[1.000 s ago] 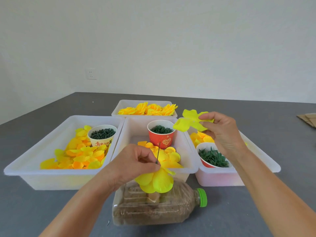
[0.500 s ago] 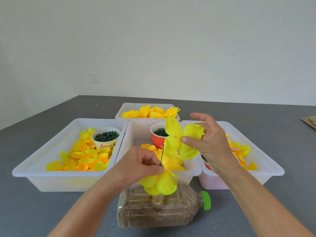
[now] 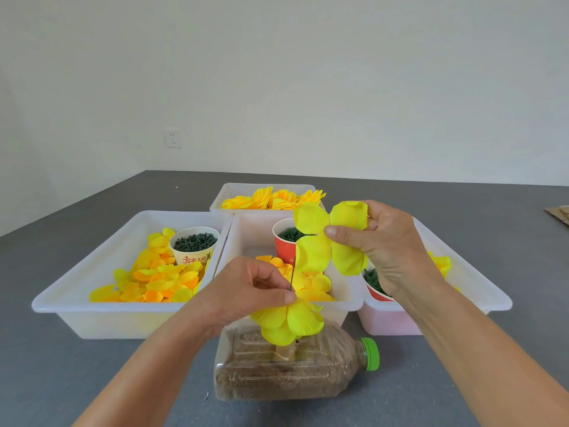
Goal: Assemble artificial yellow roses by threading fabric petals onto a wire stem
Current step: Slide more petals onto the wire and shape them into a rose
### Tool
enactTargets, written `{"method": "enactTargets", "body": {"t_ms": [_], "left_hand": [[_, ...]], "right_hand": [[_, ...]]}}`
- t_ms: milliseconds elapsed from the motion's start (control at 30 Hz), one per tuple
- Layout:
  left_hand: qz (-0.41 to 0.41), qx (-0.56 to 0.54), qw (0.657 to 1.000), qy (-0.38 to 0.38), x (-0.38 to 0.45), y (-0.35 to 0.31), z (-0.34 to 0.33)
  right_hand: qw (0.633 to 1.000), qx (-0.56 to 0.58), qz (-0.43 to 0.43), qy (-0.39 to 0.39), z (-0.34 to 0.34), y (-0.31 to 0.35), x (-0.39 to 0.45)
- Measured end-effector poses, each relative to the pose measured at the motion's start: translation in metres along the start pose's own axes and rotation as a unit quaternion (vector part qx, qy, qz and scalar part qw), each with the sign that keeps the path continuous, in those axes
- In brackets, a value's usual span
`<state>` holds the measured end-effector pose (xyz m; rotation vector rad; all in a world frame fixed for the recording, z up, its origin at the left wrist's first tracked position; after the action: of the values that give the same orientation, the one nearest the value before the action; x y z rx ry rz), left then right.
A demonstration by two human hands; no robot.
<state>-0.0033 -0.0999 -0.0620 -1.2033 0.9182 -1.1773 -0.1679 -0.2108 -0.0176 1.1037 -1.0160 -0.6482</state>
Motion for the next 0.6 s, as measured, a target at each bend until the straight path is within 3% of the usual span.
{"method": "enactTargets", "body": {"t_ms": [133,333,500,600], "left_hand": [[0.005,-0.023,1.000,-0.003,-0.003,-0.006,0.006],[-0.072,-0.052,0.991,-0.099,-0.006,-0.027,0.010],[-0.127,-0.095,0.982,-0.098,-0.005,-0.039,-0.004],[-0.130,-0.134,0.978,-0.092,-0.004,-0.037,-0.005]], "right_hand": [[1.000,0.026,-0.014,0.010,-0.004,0.001,0.001],[0.999,0.025,0.004,0.040,-0.005,0.003,-0.003],[0.993,0.062,0.049,0.086,-0.013,0.008,-0.011],[0.990,0.097,0.021,0.101,-0.014,0.006,-0.012]]}}
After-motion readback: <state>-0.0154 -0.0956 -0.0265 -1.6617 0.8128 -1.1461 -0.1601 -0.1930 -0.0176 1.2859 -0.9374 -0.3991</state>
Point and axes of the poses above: each hand's wrist, its own x-axis towards the middle knuckle, its own z-axis out of the back of the hand, y = z × x, the point moved 1 cm from there along x, towards the middle knuckle, and after that the axes turned 8 degrees about -x, right-handed, at the moved point
